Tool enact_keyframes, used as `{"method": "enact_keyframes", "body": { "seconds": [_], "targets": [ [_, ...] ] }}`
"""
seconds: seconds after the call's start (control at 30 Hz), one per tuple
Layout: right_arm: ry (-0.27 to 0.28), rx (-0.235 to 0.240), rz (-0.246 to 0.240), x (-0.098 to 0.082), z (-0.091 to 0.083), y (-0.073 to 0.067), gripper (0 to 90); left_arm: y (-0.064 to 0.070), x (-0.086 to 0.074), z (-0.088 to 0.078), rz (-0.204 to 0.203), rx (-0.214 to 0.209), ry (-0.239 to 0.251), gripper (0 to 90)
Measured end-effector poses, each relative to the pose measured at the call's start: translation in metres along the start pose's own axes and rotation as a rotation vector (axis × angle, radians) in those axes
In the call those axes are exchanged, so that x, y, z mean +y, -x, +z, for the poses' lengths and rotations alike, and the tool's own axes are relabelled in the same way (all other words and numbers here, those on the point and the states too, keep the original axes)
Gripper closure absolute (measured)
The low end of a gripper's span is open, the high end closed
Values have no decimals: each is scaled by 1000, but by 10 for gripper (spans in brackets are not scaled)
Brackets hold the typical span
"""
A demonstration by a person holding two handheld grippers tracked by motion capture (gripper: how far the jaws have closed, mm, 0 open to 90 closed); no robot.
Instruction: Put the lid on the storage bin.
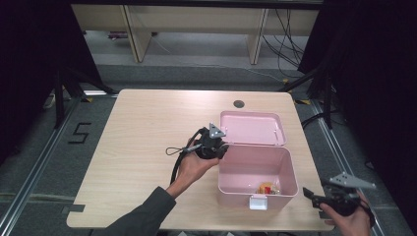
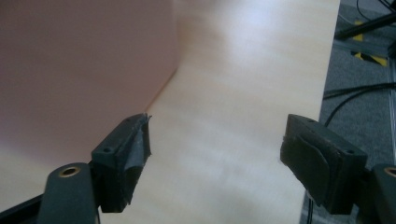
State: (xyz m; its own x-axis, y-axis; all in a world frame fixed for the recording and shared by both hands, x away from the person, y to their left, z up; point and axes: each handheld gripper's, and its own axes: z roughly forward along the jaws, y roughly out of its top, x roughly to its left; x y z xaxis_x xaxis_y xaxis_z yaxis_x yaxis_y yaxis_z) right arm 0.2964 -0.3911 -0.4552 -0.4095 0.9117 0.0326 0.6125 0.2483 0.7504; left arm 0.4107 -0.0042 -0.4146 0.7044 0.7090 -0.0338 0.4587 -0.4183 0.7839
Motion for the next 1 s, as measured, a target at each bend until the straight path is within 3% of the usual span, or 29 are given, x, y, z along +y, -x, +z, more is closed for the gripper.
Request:
{"method": "enact_keyframes", "body": {
  "seconds": [0.03,0.07,0.13,0.23,0.27,0.33,0.4,0.43,0.47,0.5,0.77,0.8,0.87,0.93,1.0],
  "targets": [
    [-11,3,26,8,1,2,250,0,0,-1,5,3,-3,787],
    [4,-1,-6,17,4,8,251,0,0,-1,0,2,-5,788],
    [3,-5,-10,35,9,16,264,0,-1,-2,-2,-3,-2,787],
    [-30,23,43,60,17,19,296,1,-1,-1,-6,2,1,787],
    [-18,27,-9,68,22,23,311,1,-1,-1,-7,1,2,787],
    [-22,23,-16,84,28,25,322,1,-2,-1,-9,0,3,787],
    [-52,32,40,99,32,22,326,1,-2,-1,-7,2,3,787],
    [-46,31,5,106,36,25,330,1,-2,-1,-8,2,4,787],
    [-56,21,18,113,38,24,333,1,-2,-2,-7,4,3,787],
    [-63,31,67,120,40,21,345,1,-2,-1,-9,11,7,787],
    [-114,12,22,167,65,19,393,1,-2,-1,-10,10,5,788],
    [-99,20,11,171,70,20,411,1,-2,-2,-4,5,2,788],
    [-101,33,41,179,76,17,439,1,-2,-1,-10,12,8,788],
    [-125,29,25,186,80,17,461,1,-2,-1,-11,13,12,788],
    [-125,17,49,190,86,16,489,1,-2,-2,2,10,7,787]
  ]
}}
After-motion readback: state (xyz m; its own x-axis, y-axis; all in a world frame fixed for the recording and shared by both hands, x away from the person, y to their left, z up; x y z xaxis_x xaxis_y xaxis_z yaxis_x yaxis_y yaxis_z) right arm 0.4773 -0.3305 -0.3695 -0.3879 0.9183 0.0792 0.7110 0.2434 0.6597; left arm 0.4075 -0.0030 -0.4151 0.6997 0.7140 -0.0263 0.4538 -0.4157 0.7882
